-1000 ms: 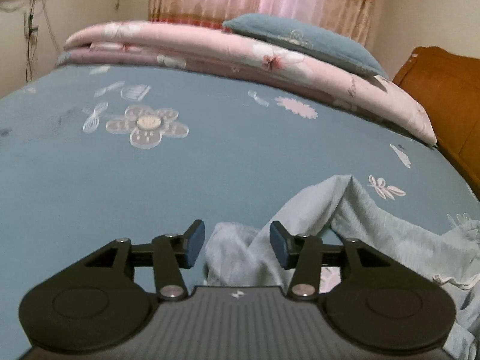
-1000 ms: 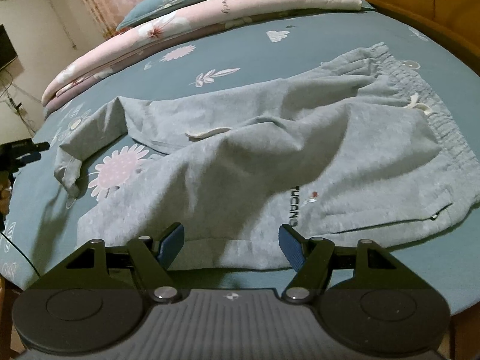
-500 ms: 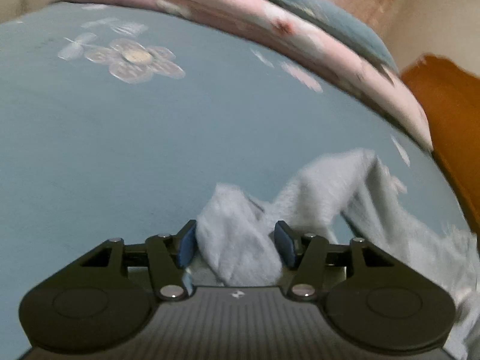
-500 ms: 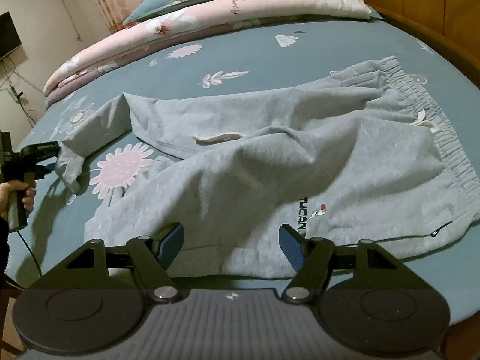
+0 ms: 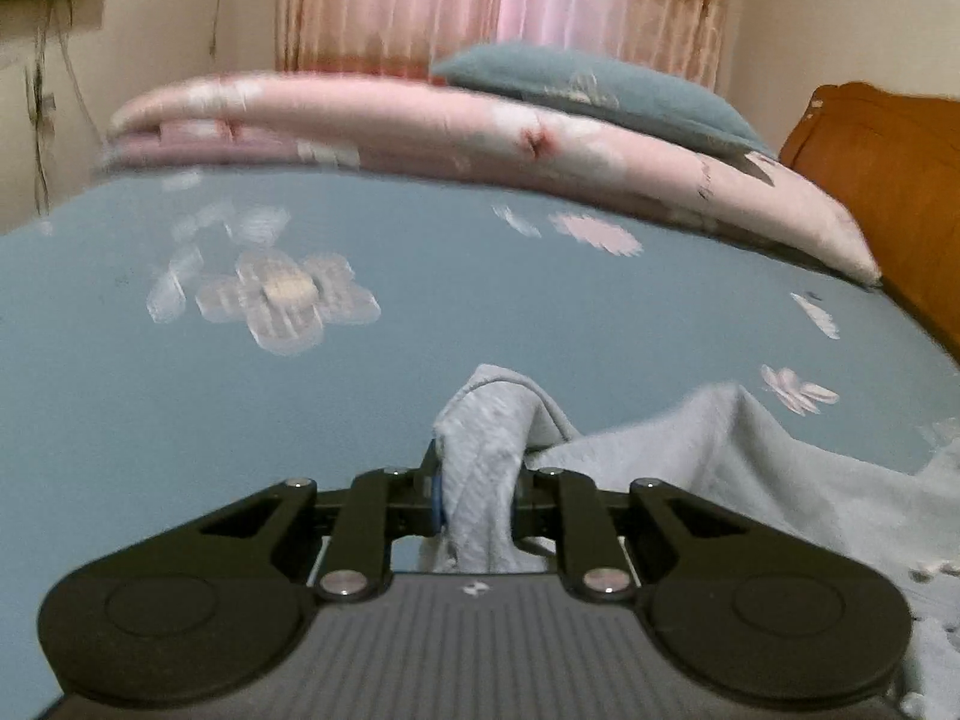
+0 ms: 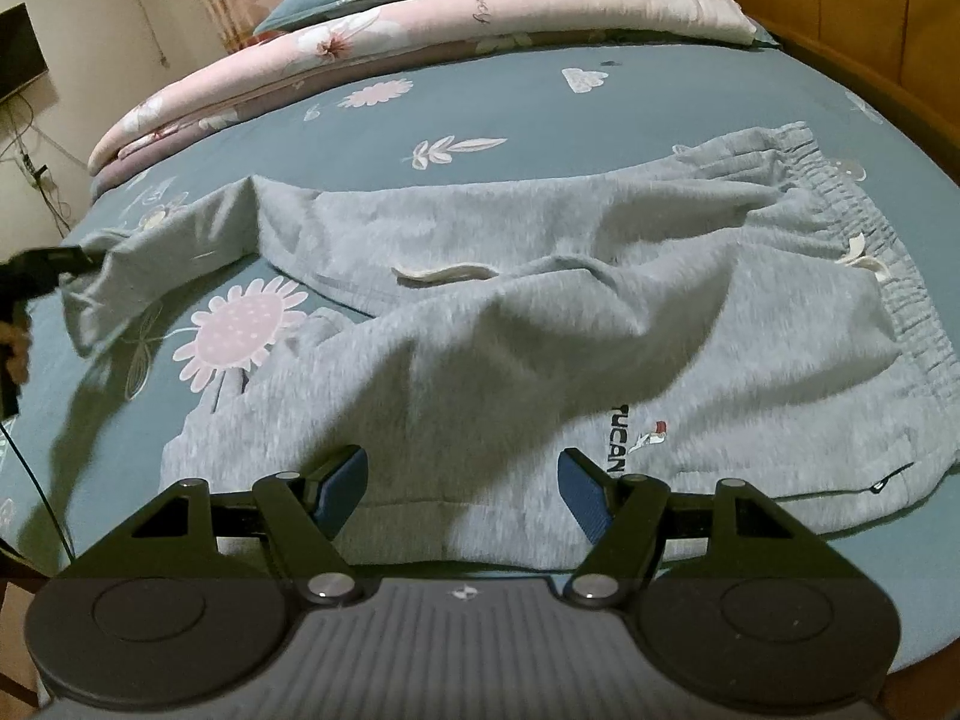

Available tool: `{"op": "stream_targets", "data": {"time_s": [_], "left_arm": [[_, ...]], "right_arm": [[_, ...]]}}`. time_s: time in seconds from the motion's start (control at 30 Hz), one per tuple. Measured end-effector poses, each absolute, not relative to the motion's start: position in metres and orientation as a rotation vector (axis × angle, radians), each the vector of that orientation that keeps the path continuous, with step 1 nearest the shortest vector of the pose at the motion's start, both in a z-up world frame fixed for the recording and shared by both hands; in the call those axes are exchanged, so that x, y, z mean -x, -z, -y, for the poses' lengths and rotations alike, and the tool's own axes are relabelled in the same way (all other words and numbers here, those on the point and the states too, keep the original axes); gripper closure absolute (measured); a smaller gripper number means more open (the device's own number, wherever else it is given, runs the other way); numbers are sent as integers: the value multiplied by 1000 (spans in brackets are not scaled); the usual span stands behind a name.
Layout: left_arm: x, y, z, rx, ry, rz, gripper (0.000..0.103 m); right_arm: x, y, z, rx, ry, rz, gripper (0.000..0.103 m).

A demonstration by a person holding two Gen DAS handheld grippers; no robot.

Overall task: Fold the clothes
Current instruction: 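Pull the pant leg cuff straight with the left gripper, then open it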

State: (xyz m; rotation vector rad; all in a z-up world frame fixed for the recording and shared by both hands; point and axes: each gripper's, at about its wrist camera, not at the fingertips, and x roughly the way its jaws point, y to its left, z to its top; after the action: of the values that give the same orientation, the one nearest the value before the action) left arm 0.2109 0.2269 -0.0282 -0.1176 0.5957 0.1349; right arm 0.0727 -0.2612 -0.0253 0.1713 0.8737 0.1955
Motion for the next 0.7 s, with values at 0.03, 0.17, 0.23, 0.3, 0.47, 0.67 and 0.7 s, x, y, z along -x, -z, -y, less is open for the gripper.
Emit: {"op": "stream_targets", "data": {"time_s": [0.03,0.17,0.23,0.3,0.47,0.67,0.7], "left_arm": [[-216,23,-228,98,-150,-588,88],[-235,6,-238,50,-191,-554,88],[-245,0,-242,39,-203,-544,87],[-255,-4,-246,28,-213,-537,87],[-260,-17,-250,62,-226,-463,86],[-276,-13,-243,8,-272,-443,85],[-282,-9,-244,15,-280,-464,85]], "right_arm": [[-73,25,261,-171,-195,-872,29],[-77,25,261,-167,-192,-869,29],[-79,24,261,-160,-188,-867,29],[-82,24,263,-157,-182,-865,29],[-88,24,270,-171,-164,-852,29],[-98,31,275,-188,-143,-850,29],[-100,32,276,-191,-144,-853,29]]}}
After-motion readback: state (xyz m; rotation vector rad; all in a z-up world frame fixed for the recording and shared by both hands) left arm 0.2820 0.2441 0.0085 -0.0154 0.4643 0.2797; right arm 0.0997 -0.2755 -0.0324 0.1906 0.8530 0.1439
